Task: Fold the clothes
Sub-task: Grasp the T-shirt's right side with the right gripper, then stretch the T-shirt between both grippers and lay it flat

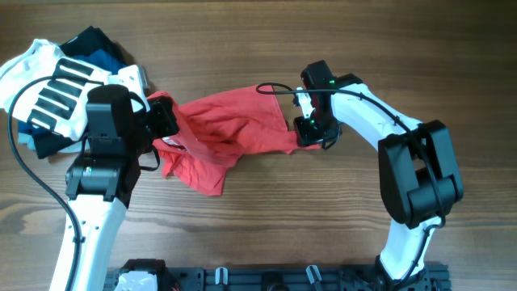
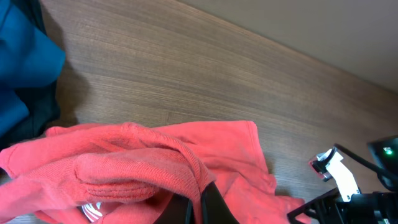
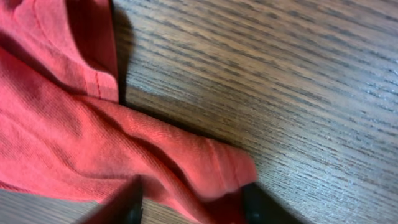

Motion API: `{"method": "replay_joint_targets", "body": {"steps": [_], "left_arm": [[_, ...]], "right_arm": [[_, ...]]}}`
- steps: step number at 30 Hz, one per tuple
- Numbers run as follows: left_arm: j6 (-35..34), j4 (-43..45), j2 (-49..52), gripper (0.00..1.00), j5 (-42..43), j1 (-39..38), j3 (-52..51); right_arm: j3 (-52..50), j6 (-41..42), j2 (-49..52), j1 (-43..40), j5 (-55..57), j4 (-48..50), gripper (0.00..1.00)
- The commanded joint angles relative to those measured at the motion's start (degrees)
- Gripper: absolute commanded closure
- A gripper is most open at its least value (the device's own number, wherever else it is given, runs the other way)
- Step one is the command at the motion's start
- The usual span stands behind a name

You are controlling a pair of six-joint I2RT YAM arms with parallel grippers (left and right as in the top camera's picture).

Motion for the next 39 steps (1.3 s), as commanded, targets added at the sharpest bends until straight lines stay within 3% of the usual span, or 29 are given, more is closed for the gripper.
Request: {"method": "replay_joint_targets", "body": {"steps": [1, 8, 17, 22, 29, 39], "left_arm": [[1.33, 0.15, -0.20, 0.96, 0.07, 0.33, 0.76], [1.36, 1.16, -0.22, 0.96, -1.53, 0.35, 0.79], [1.29, 1.25, -0.63, 0.96, -2.69, 6.05, 6.69], [1.31, 0.61, -0.68, 0.96, 2.21, 8.07, 11.74], [1.33, -0.35, -3.02, 0.96, 2.23, 8.11, 16.48], [1.31, -4.96, -6.69, 0.96, 2.27, 8.09, 17.27]], "right_arm": [[-1.07, 5.35, 0.63, 0.13, 4.94, 0.02, 0.96], [3.26, 12.20, -4.83, -2.86, 13.11, -2.73, 0.96], [19.67, 11.78, -25.81, -19.50, 14.69, -10.14, 0.96], [20.09, 9.75, -33.64, -25.42, 15.63, -12.50, 0.96], [20.09, 10.45, -40.44, -30.10, 16.90, -13.53, 0.96], [20.06, 8.94, -42.03, -33.05, 14.19, -13.31, 0.96]]}}
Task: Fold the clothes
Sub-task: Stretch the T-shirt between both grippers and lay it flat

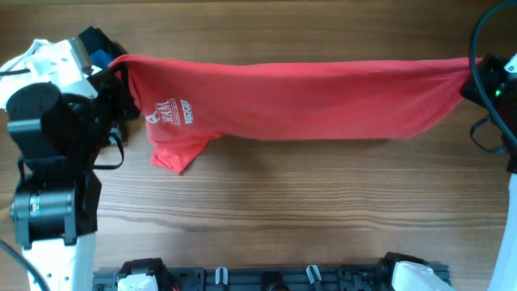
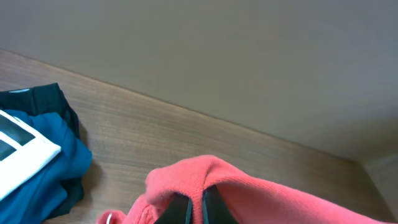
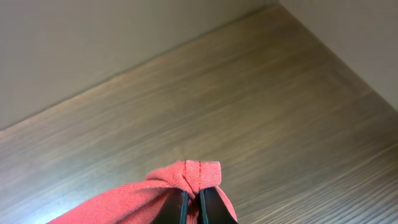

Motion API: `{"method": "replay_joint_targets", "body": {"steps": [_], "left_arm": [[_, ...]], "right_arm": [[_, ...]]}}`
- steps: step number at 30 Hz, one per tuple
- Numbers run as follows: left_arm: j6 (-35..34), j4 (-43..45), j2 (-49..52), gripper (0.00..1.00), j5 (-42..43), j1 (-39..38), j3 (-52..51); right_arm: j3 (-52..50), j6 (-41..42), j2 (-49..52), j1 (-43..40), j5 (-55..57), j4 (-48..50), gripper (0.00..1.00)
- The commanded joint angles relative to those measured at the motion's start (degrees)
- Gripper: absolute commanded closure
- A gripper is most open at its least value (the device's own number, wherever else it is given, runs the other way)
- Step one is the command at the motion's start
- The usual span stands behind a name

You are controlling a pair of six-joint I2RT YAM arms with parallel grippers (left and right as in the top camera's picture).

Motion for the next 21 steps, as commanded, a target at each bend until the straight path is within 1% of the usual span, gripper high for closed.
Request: {"method": "replay_joint_targets", "body": {"steps": [1, 4, 7, 11, 13, 14, 16, 18, 21], "left_arm": [[1.09, -0.26, 0.85, 0.96, 0.07, 0.52, 1.46], [0.90, 1.33, 4.74, 0.96, 0.11, 0.24, 1.46], [0.92, 7.21, 11.67, 0.96, 0.09, -1.16, 1.46], [0.94, 23.12, 21.29, 0.96, 0.11, -3.08, 1.49], [0.87, 33.94, 25.68, 0.96, 0.98, -3.65, 2.80], [0.20, 36.68, 26.95, 0.96, 1.16, -3.74, 4.44], [-0.81, 38.12, 28.57, 0.96, 1.16, -3.74, 9.70], [0.02, 36.76, 29.11, 0.96, 1.14, -3.72, 16.79], [2.27, 29.86, 28.87, 0.96, 1.20, -3.72, 25.68]], "right_arm": [[-0.13, -1.33, 2.08, -0.48, -1.38, 0.52, 0.96], [-0.13, -1.81, 6.10, -0.48, -3.39, 1.29, 0.96], [-0.13, -3.58, 12.04, -0.46, -6.97, 4.50, 0.96], [-0.13, -3.85, 18.18, -0.42, -12.04, 15.17, 0.96], [-0.07, -1.11, 18.91, -0.42, -12.55, 22.32, 0.96], [0.46, 0.28, 18.38, -0.42, -12.52, 24.22, 0.96], [2.86, 2.14, 17.14, -0.44, -12.24, 26.69, 0.96], [7.69, 1.86, 15.87, -0.44, -11.82, 26.84, 0.96], [13.11, 0.57, 14.51, -0.44, -11.85, 23.45, 0.96]]}}
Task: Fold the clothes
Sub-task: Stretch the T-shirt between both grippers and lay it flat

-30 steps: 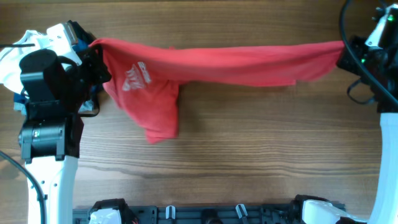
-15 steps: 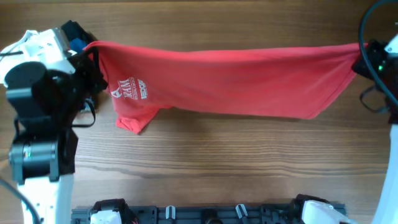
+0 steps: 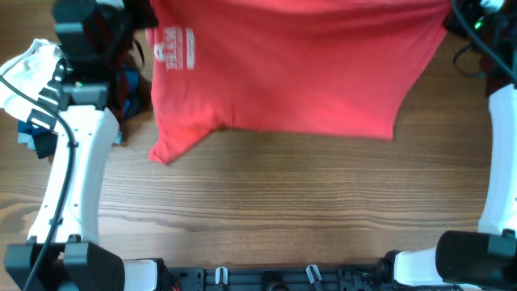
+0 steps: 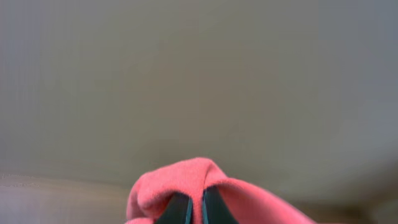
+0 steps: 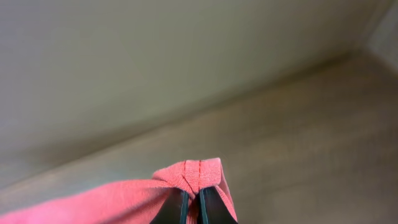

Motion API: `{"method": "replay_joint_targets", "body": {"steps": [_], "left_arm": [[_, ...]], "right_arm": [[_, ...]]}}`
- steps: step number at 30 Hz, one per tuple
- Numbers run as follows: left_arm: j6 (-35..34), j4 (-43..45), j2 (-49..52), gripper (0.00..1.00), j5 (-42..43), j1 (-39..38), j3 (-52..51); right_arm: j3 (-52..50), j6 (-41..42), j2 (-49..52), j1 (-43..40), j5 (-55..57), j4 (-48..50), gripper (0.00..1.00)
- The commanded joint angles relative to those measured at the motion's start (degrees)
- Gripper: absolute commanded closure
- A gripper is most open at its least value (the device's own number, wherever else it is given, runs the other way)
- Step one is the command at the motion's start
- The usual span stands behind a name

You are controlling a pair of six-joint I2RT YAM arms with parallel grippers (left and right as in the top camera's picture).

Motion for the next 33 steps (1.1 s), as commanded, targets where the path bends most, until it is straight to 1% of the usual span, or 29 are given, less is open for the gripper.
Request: {"method": "replay_joint_targets", "body": {"steps": [1, 3, 6, 8, 10, 12, 14, 18, 20, 22, 26, 30, 31, 32, 33], "left_arm": [[2.82, -8.02, -3.04, 0.96, 0.13, 0.11, 14.47], [2.75, -16.52, -3.32, 0.96, 0.63, 0.09, 17.46], [2.80, -33.29, -3.80, 0.96, 2.32, -0.13, 18.21], [4.50, -49.35, -2.78, 0.96, 2.21, -0.68, 18.10], [5.60, -60.76, -0.55, 0.96, 2.25, -1.11, 18.03], [5.60, -67.95, 2.03, 0.96, 2.27, -1.84, 17.18], [5.84, -71.71, 3.91, 0.96, 2.25, -2.71, 15.96], [6.27, -78.23, 7.34, 0.96, 2.25, -4.96, 12.48], [7.30, -80.78, 8.52, 0.96, 2.23, -6.60, 9.27], [7.30, -81.53, 8.72, 0.96, 2.23, -8.09, 5.46], [7.28, -82.82, 8.70, 0.96, 2.23, -10.69, -2.27], [7.28, -85.35, 8.70, 0.96, 2.23, -12.46, -8.31], [7.30, -86.25, 8.70, 0.90, 2.23, -12.81, -9.55], [7.30, -87.32, 8.70, 0.79, 2.21, -13.09, -10.51], [7.28, -88.50, 8.70, 0.72, 1.99, -13.27, -11.21]], "right_arm": [[8.63, -0.50, -5.16, -0.42, -0.33, -3.74, 0.96], [9.68, -1.68, -5.60, -0.42, 0.79, -8.33, 0.96], [9.20, -1.75, -5.31, -0.39, 3.93, -20.09, 0.96], [7.28, -3.15, -4.22, -0.42, 4.00, -28.24, 0.96], [4.79, -3.45, -2.71, -0.39, 4.00, -33.68, 0.95], [1.84, -3.87, -1.38, -0.39, 4.00, -36.83, 0.96], [-1.53, -4.74, -0.63, -0.42, 4.04, -38.32, 0.96], [-10.23, -4.70, -0.42, -0.42, 4.24, -38.21, 0.96], [-14.56, -4.52, -0.42, -0.42, 4.22, -37.68, 0.96], [-17.77, -4.48, -0.42, -0.42, 4.44, -37.13, 0.96], [-21.75, -2.16, -0.42, -0.42, 10.03, -37.42, 0.96], [-22.77, -0.04, -0.42, -0.46, 18.12, -38.16, 0.96], [-22.77, 0.55, -0.44, -0.48, 19.61, -38.29, 0.96], [-22.77, 1.20, -0.44, -0.48, 20.79, -38.53, 0.96], [-22.77, 1.36, -0.44, -0.50, 20.94, -38.62, 0.96]]}}
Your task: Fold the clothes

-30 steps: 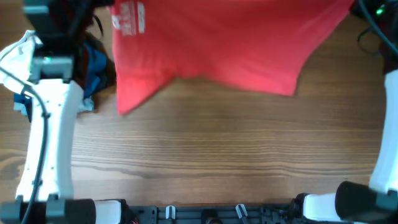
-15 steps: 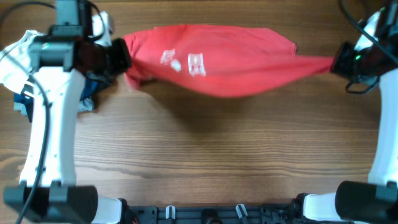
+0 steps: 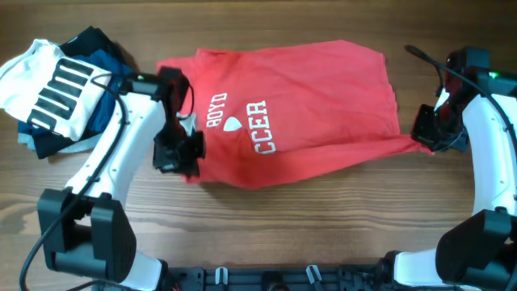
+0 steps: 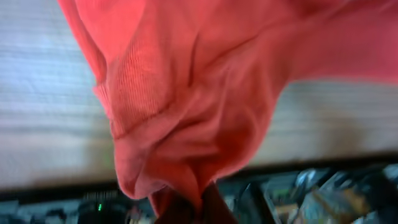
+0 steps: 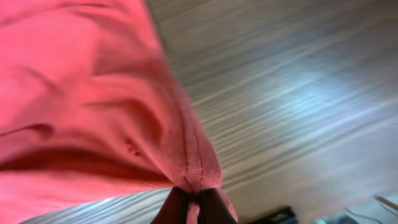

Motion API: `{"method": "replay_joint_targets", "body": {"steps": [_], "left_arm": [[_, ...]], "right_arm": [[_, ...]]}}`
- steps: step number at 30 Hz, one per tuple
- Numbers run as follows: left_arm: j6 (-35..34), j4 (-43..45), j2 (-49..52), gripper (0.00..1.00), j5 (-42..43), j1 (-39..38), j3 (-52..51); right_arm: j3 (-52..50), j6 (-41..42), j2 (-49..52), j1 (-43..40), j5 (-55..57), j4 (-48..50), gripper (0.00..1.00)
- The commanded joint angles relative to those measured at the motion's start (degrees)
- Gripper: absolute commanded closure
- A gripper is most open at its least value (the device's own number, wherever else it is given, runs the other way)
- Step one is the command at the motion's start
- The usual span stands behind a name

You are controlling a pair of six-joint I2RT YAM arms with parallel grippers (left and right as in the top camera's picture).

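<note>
A red T-shirt with white lettering lies spread across the middle of the table in the overhead view. My left gripper is shut on its near left corner, bunched red cloth filling the left wrist view. At the shirt's near right corner, my right gripper is shut on a stitched hem. The cloth between the two corners runs low over the wood.
A heap of other clothes, white with black stripes, blue and dark, sits at the far left. A dark rail runs along the table's near edge. Bare wood lies in front of the shirt.
The shirt hung lifted and stretched at the top of the overhead view; now it lies on the table, printed side up. Both grippers have come down and nearer, still holding their corners.
The shirt lay crumpled mid-table with both grippers at its ends. Then it was stretched wide between the arms, pulled far apart. Then it hung raised at the far side. Now it lies spread, both corners still gripped.
</note>
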Motion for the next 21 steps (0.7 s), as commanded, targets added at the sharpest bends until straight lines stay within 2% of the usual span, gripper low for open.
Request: {"method": "replay_joint_targets", "body": {"steps": [1, 3, 6, 9, 11, 15, 21], "left_arm": [[0.50, -3.63, 0.13, 0.65, 0.46, -1.09, -3.65], [0.46, -5.88, 0.11, 0.53, -0.90, -1.07, -3.89], [0.24, -5.51, -0.09, 0.48, -2.54, -1.01, -3.87], [-1.14, 0.33, -0.09, 0.46, -2.58, -1.01, -3.87], [-1.36, 5.73, -0.09, 0.28, -2.91, -1.01, -3.87], [-5.57, 13.92, -0.09, 0.25, -5.60, -1.01, -3.89], [-10.32, 12.57, -0.09, 0.24, -9.29, -1.01, -3.98]], "right_arm": [[-0.22, 2.95, -0.33, -0.48, 7.72, -0.39, 0.96], [-0.22, 2.97, -0.33, -0.48, 7.74, -0.33, 0.95], [-0.22, 2.97, -0.33, -0.48, 7.72, -0.17, 0.96], [-0.22, 2.95, -0.33, -0.48, 7.72, -0.15, 0.96], [-0.22, 2.97, -0.33, -0.48, 7.69, -0.11, 0.96], [-0.22, 2.95, -0.33, -0.48, 7.69, 0.09, 0.96], [-0.22, 2.95, -0.33, -0.48, 7.69, 0.39, 0.96]]}}
